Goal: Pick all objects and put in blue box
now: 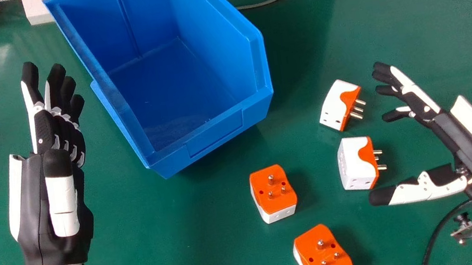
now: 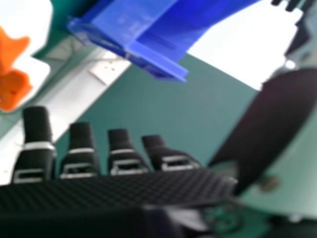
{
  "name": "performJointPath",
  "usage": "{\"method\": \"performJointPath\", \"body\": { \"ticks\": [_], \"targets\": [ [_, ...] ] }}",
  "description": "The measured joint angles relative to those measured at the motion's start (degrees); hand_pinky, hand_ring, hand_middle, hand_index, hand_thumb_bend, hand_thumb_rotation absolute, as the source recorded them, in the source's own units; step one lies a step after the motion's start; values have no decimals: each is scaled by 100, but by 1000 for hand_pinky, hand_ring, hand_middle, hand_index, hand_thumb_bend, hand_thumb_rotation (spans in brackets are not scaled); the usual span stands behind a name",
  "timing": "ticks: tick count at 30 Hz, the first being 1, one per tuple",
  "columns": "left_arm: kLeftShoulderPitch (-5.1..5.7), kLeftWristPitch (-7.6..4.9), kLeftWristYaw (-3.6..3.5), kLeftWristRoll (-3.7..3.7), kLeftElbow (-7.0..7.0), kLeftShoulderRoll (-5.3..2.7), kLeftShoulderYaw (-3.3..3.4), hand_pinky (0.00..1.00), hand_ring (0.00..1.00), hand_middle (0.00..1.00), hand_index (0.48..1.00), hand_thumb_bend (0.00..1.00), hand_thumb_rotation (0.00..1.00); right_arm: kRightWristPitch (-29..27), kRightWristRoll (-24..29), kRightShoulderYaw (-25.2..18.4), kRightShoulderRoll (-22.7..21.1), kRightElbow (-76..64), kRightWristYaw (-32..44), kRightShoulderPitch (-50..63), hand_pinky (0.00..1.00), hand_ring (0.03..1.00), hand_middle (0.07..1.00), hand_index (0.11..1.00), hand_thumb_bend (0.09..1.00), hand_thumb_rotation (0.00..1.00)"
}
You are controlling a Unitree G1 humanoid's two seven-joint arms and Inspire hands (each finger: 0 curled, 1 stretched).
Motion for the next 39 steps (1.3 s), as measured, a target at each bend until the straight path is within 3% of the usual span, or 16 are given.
{"method": "performJointPath", "body": {
  "ticks": [6, 20, 32, 39],
  "targets": [
    [18, 0, 75, 37, -18, -9, -6, 1000, 1000, 1000, 988, 858, 969, 163, -3, 11, -140, -190, 66, 55, 724, 911, 964, 977, 1000, 498],
    [39, -1, 86, 59, -87, -12, -30, 1000, 1000, 1000, 986, 849, 969, 366, -52, 170, -331, -421, 296, 70, 741, 918, 980, 998, 1000, 508],
    [86, 1, 78, 55, -135, -14, -72, 1000, 1000, 1000, 985, 846, 969, 346, -230, 432, -324, -265, 300, -122, 707, 904, 976, 994, 1000, 449],
    [113, 1, 89, 55, -161, -14, -71, 1000, 1000, 1000, 984, 852, 968, 318, -230, 512, -328, -256, 320, -145, 756, 905, 977, 992, 1000, 457]
  ]
}}
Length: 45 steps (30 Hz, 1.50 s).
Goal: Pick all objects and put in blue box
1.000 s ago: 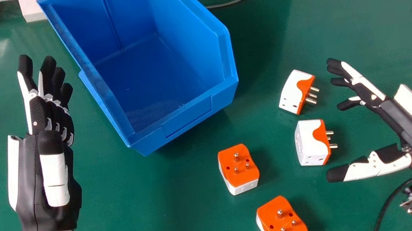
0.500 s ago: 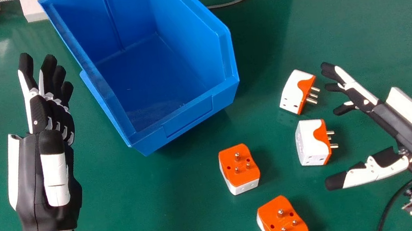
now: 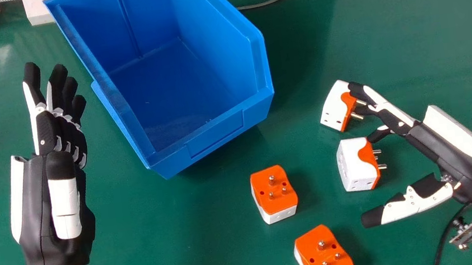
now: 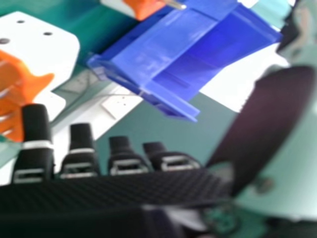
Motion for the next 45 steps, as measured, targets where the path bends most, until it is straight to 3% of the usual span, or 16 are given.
{"method": "performJointPath", "body": {
  "ticks": [7, 23, 29, 34, 42, 45],
  "targets": [
    [4, 0, -1, -1, 0, 5, 3, 1000, 1000, 1000, 983, 857, 967, -30, 3, 61, -6, 72, 119, -9, 832, 933, 978, 992, 1000, 487],
    [22, 0, -2, -5, -40, 8, 5, 1000, 1000, 1000, 985, 861, 966, -87, -19, 7, -158, 9, 151, -16, 849, 944, 976, 990, 1000, 500],
    [15, 0, -71, -74, -9, 28, 35, 1000, 1000, 1000, 987, 864, 965, -88, -222, 13, -159, -12, -27, -16, 846, 943, 975, 989, 1000, 506],
    [12, 16, -126, -77, 25, 36, 53, 1000, 1000, 1000, 989, 874, 964, -132, -225, 32, -159, 67, -117, -29, 847, 942, 973, 977, 1000, 505],
    [16, 49, -150, -89, -12, 36, 61, 1000, 1000, 1000, 992, 881, 964, -205, -227, 75, -111, 316, -142, -107, 850, 938, 968, 965, 1000, 501],
    [19, 57, -155, -125, -15, 36, 62, 1000, 1000, 1000, 992, 881, 964, -213, -227, 115, -33, 436, -196, -142, 849, 938, 968, 964, 1000, 500]
  ]
}}
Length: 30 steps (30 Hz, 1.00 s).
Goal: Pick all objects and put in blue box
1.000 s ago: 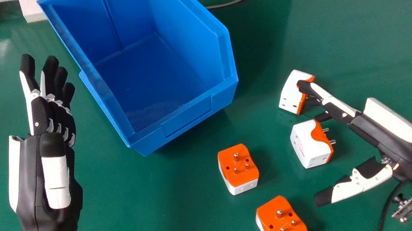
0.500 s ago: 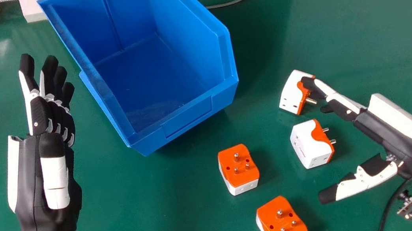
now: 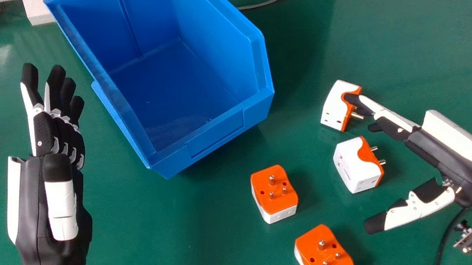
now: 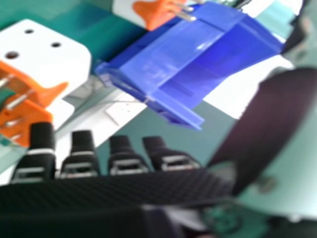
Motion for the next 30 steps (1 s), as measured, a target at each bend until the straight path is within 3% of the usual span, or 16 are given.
{"method": "performJointPath", "body": {
  "ticks": [5, 30],
  "targets": [
    [30, 22, -3, -7, -57, 0, -1, 1000, 1000, 1000, 992, 885, 964, -2, -4, 69, 88, 137, -55, -48, 847, 936, 968, 964, 1000, 501],
    [35, 25, 24, 7, -80, 0, 7, 1000, 1000, 1000, 992, 883, 964, -30, -411, 182, 97, 410, -490, -186, 832, 918, 965, 960, 1000, 468]
  ]
}}
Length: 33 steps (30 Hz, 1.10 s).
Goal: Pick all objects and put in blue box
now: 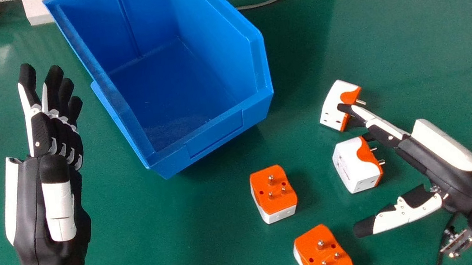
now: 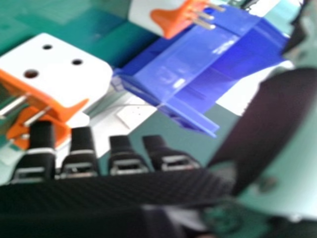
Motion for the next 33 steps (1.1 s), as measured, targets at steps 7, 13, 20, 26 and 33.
{"method": "performJointPath", "body": {
  "ticks": [7, 13, 20, 26, 33],
  "targets": [
    [5, -1, -3, 0, -15, 0, 0, 1000, 1000, 1000, 992, 882, 964, -18, -20, 0, 0, 146, -95, -45, 818, 904, 964, 959, 1000, 406],
    [6, -1, -6, 1, -15, 0, 0, 1000, 1000, 1000, 992, 882, 964, -32, -53, 8, -8, 183, -236, -102, 806, 896, 960, 955, 1000, 368],
    [62, 4, 7, 5, -110, -1, -5, 1000, 1000, 1000, 991, 882, 965, -120, -257, 119, -13, 536, -396, -254, 803, 894, 955, 954, 1000, 351],
    [92, 38, 10, 6, -169, -1, -9, 1000, 1000, 1000, 990, 882, 965, -136, -275, 185, -13, 724, -578, -410, 812, 893, 953, 949, 1000, 334],
    [98, 40, 7, 3, -174, -2, -8, 1000, 1000, 1000, 990, 885, 963, -121, -492, 338, -13, 820, -718, -453, 812, 894, 952, 946, 1000, 325]
  ]
}}
